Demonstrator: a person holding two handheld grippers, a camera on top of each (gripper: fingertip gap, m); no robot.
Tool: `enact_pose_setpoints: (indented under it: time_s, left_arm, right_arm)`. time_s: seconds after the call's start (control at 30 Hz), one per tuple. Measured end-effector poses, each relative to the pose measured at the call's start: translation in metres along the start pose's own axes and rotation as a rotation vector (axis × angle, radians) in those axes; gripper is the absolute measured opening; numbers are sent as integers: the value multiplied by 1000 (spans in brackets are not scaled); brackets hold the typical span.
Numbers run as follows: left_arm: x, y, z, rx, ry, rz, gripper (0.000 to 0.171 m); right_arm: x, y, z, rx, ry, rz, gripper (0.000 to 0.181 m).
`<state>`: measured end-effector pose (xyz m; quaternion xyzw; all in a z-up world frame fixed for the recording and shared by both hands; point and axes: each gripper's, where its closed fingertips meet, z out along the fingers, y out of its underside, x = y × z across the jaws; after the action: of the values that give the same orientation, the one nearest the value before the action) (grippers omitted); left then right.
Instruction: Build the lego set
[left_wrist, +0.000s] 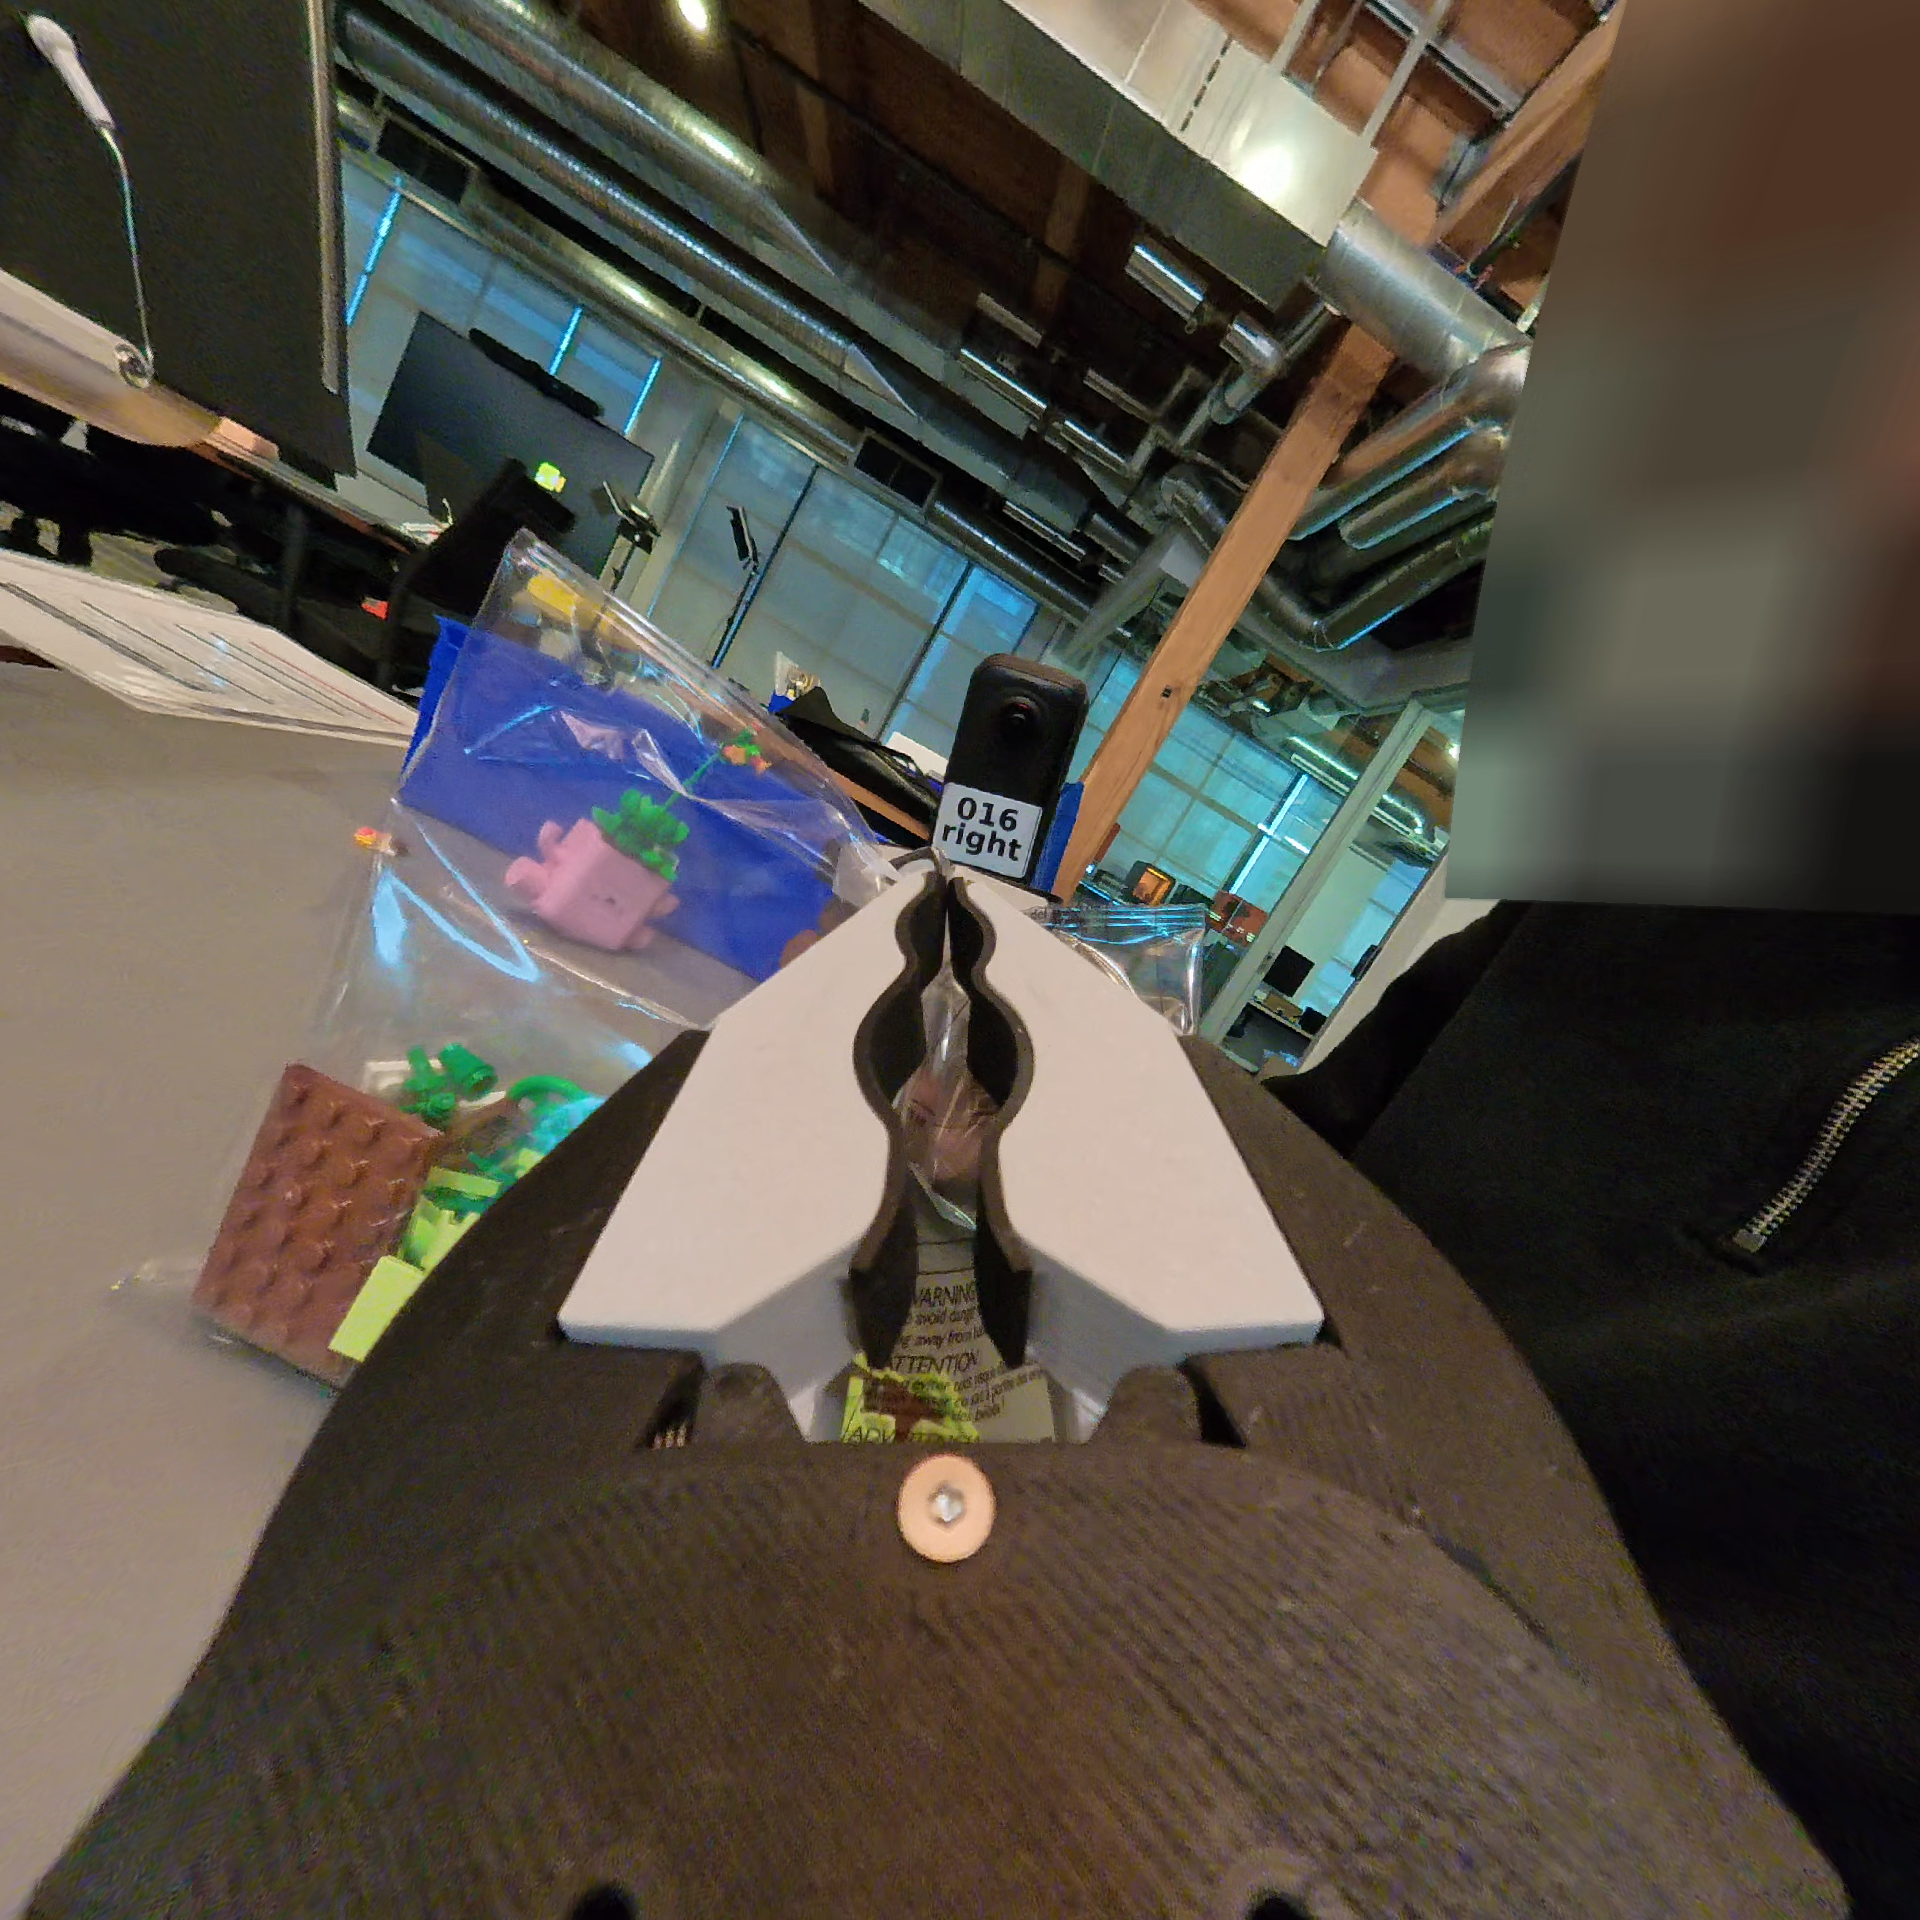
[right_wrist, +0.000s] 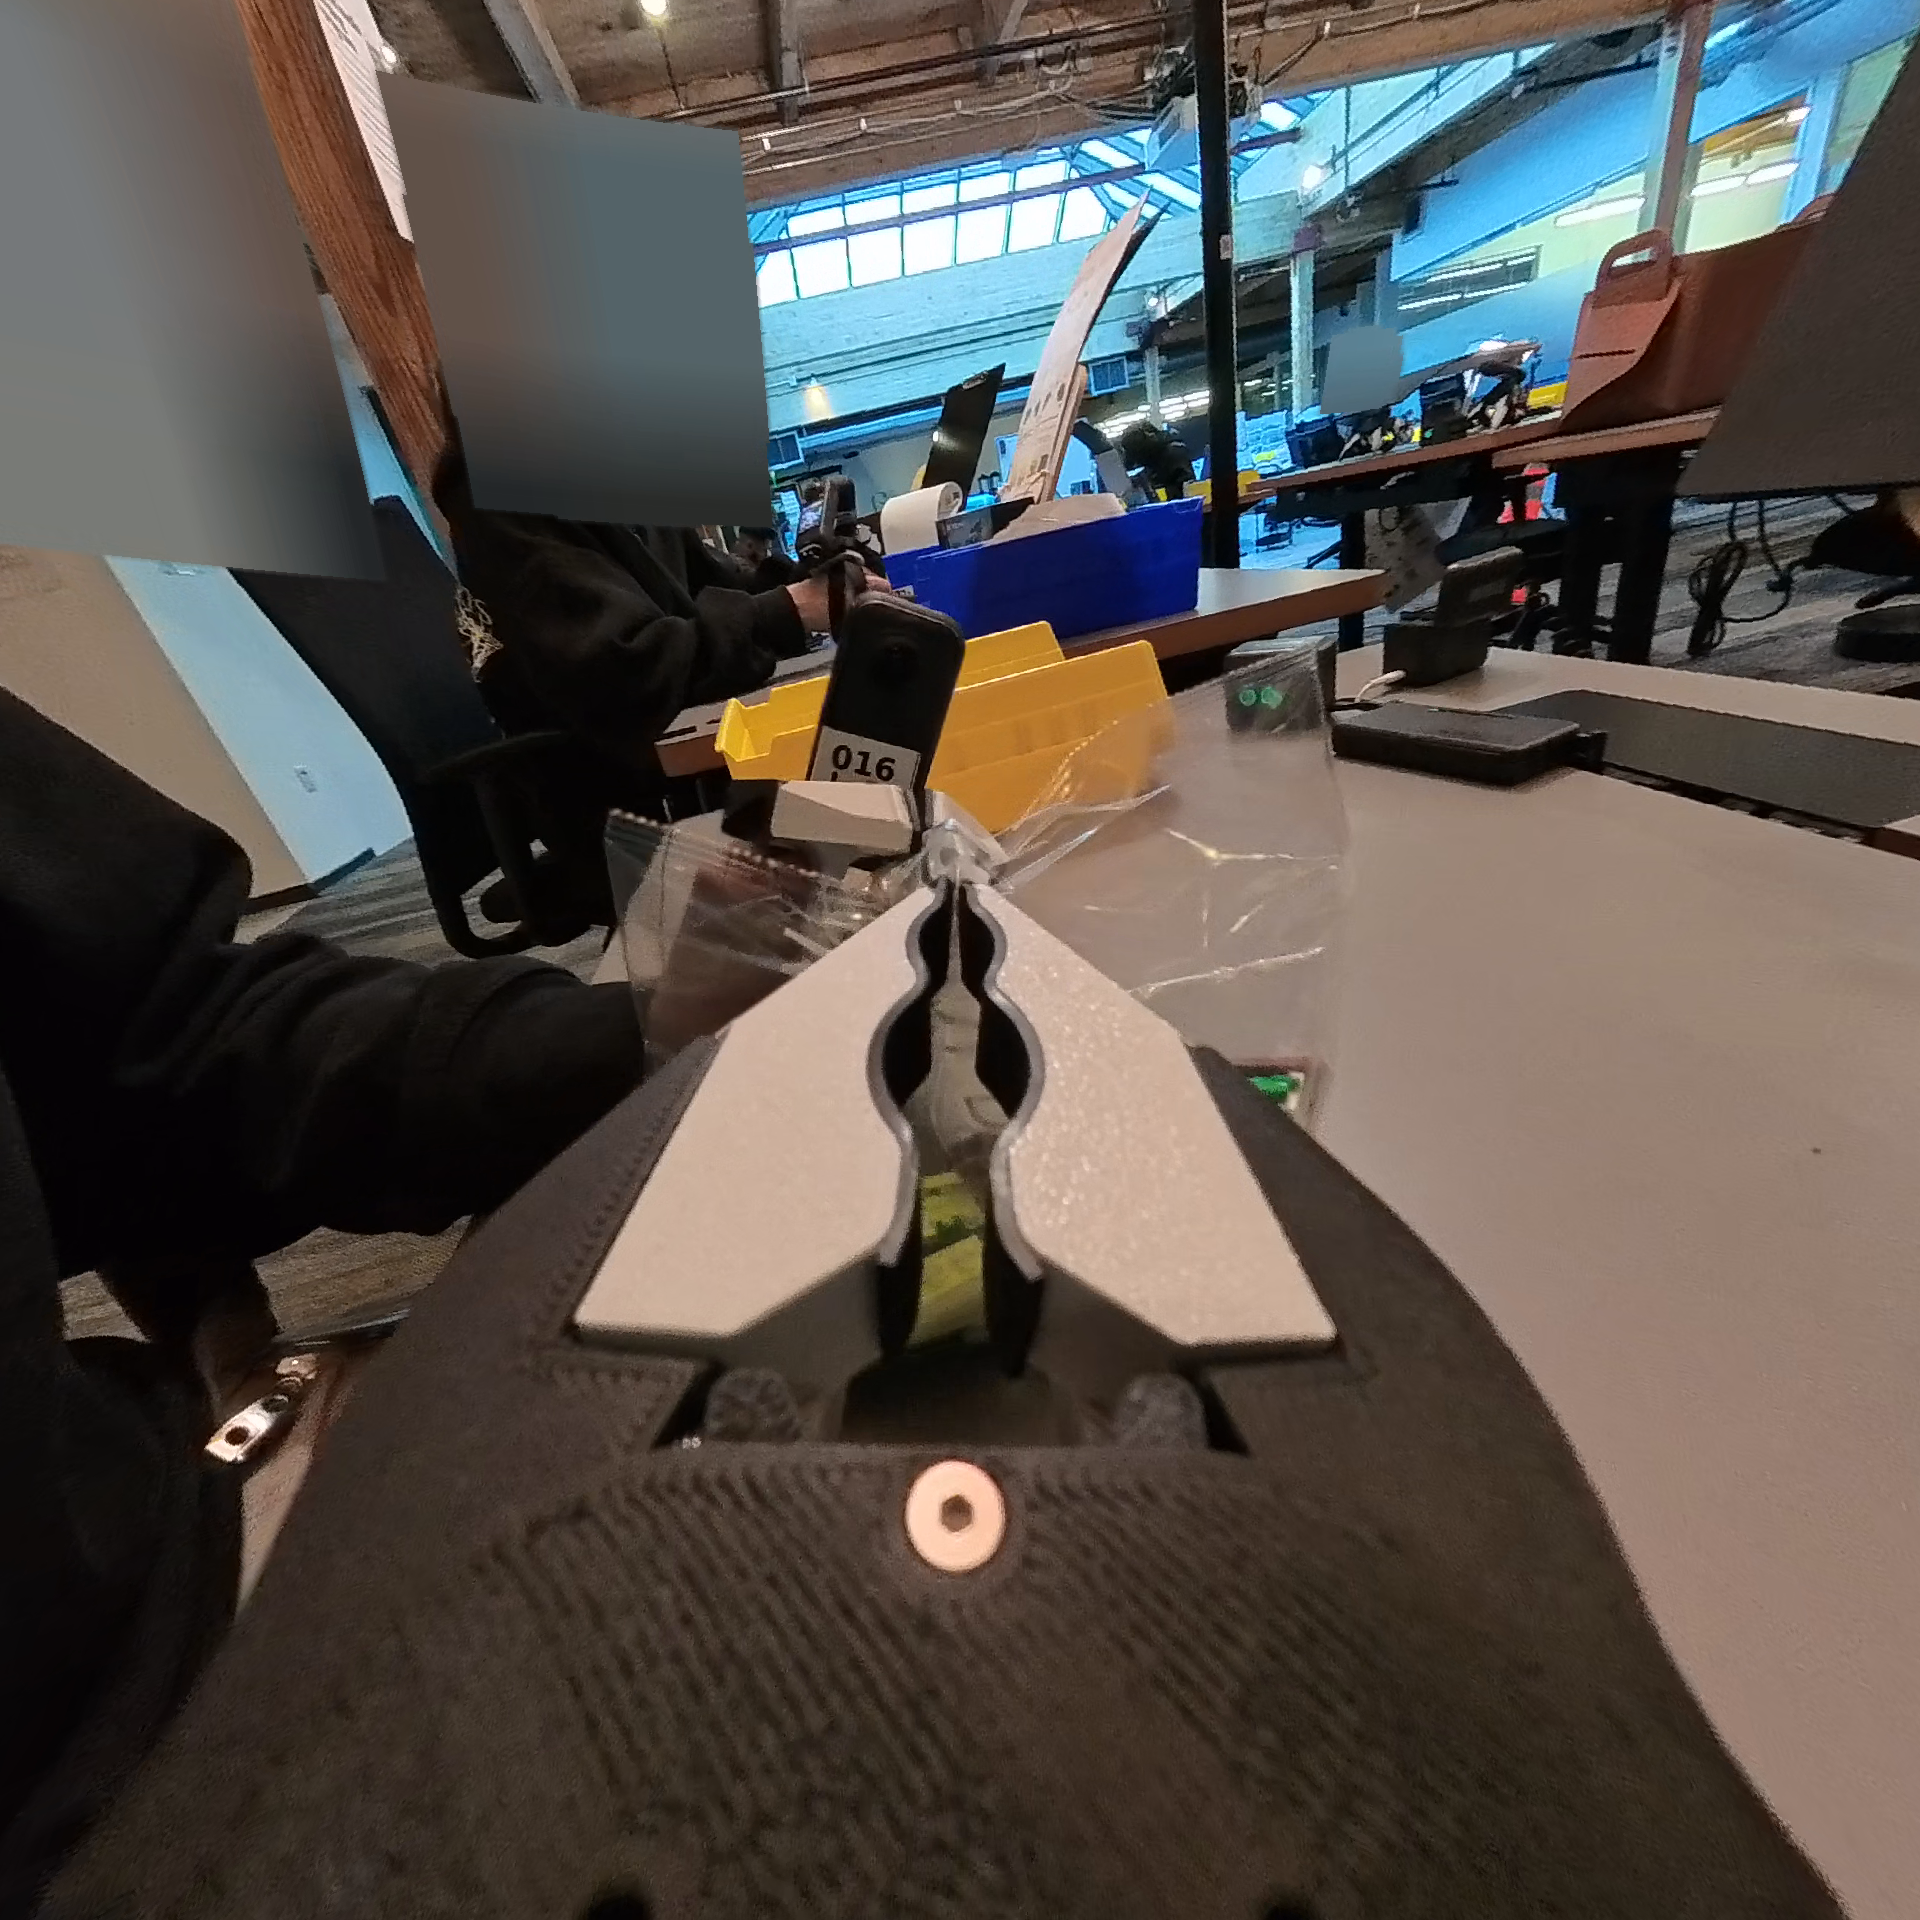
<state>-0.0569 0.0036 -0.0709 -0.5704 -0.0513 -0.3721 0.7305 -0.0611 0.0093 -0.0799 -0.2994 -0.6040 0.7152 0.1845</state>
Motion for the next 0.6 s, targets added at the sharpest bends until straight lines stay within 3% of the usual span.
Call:
enact_pose_setpoints:
  time_s: [0.37,0.6]
  left_arm:
    - [-6,1,4,-16,-78,3,0]
    - [-8,1,1,-18,-99,53,0]
  right_arm:
    - [16,-1,-1,-15,146,10,0]
    - [16,1,-1,-17,130,7,0]
